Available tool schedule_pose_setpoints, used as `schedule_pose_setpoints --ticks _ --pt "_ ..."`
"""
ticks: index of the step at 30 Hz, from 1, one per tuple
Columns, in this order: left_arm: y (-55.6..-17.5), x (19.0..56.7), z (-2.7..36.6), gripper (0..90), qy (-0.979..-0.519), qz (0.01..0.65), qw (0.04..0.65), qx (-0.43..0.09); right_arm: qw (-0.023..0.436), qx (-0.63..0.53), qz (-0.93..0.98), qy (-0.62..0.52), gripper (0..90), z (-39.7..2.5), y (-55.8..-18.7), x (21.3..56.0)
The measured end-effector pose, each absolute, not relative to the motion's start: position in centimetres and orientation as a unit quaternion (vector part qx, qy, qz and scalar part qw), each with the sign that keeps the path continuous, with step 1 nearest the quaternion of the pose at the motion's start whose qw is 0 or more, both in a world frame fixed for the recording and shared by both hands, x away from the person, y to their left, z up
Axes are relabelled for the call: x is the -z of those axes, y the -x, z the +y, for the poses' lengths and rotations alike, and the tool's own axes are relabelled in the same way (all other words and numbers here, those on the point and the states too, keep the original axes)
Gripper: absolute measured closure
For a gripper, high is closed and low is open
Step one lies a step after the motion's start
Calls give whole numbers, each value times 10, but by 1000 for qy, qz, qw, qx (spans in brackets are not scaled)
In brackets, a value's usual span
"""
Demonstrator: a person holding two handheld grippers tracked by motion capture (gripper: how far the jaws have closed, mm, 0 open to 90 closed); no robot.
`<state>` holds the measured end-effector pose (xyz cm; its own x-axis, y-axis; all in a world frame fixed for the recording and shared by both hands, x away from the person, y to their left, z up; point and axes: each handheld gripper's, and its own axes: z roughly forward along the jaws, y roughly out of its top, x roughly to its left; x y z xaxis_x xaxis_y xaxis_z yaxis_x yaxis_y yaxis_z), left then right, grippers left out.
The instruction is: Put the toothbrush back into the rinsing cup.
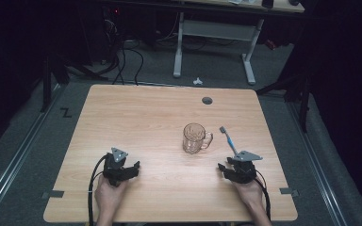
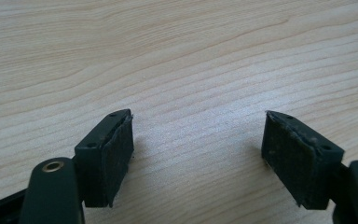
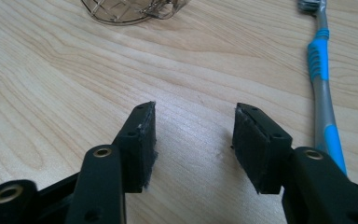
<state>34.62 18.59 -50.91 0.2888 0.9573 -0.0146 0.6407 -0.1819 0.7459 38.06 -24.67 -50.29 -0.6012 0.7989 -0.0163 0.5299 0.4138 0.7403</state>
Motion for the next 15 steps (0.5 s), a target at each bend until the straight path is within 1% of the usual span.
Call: schedule_pose_setpoints --ticks 10,15 --pt "-346 509 186 255 -731 547 332 -238 189 -362 817 -406 557 -253 -374 502" --pt "-346 509 186 255 -731 547 332 -238 196 -365 814 -407 617 -256 -372 499"
